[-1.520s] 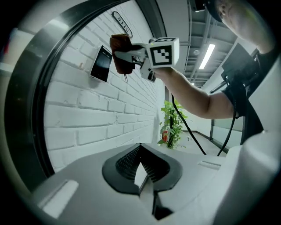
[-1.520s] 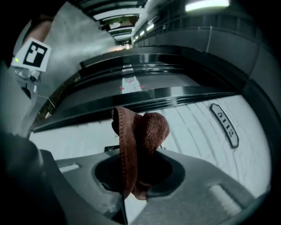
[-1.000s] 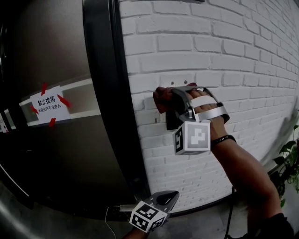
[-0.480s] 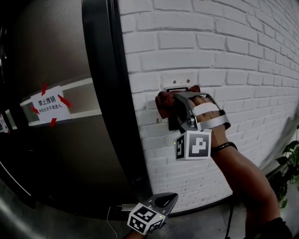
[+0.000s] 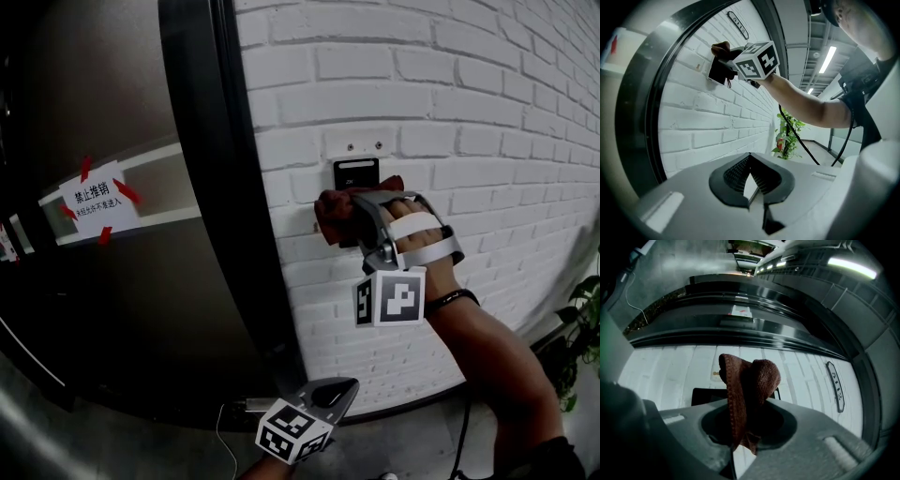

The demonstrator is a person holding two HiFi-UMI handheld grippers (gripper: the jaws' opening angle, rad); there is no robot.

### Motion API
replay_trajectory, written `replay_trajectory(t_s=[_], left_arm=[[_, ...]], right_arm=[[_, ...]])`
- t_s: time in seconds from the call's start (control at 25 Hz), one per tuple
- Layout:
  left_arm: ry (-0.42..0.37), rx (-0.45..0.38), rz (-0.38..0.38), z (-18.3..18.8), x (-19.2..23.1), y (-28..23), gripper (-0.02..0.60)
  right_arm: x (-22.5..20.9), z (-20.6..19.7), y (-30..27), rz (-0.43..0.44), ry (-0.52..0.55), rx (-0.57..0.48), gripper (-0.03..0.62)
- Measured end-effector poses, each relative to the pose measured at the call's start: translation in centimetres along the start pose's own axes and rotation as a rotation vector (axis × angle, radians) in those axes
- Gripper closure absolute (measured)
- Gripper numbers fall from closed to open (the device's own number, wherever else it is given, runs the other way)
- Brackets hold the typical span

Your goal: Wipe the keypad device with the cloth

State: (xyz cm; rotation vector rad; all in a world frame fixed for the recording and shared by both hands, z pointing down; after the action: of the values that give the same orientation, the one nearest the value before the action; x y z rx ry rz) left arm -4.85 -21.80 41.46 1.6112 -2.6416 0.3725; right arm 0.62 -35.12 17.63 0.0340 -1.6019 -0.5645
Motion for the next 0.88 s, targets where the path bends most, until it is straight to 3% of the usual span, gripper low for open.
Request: replay_trajectory(t_s=[0.56,0.88], left_arm=[[0.012,-0.002,0.015,-0.4,-0.1,0.2,0.566],[0.016,-0.006,0.018,-0.4,-0.2,0.3,0.566]], right_arm=[[4.2,-0.4,1.5,0.058,-0.037,-0.011,0.542],[4.5,-0.1,2.4,0.095,-0.032,-0.005,0.542]])
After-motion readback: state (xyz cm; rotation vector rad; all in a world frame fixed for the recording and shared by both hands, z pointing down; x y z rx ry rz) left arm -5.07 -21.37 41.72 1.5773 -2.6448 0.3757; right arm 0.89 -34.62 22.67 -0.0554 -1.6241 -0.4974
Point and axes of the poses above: the fingertips, and each gripper's own axes: y backward along the fingers, x to its left, z out of its top, the point moved 7 cm from there along y, backward along the fingers, and after that the axes turned 7 degrees about -z, right-handed, at the moved point
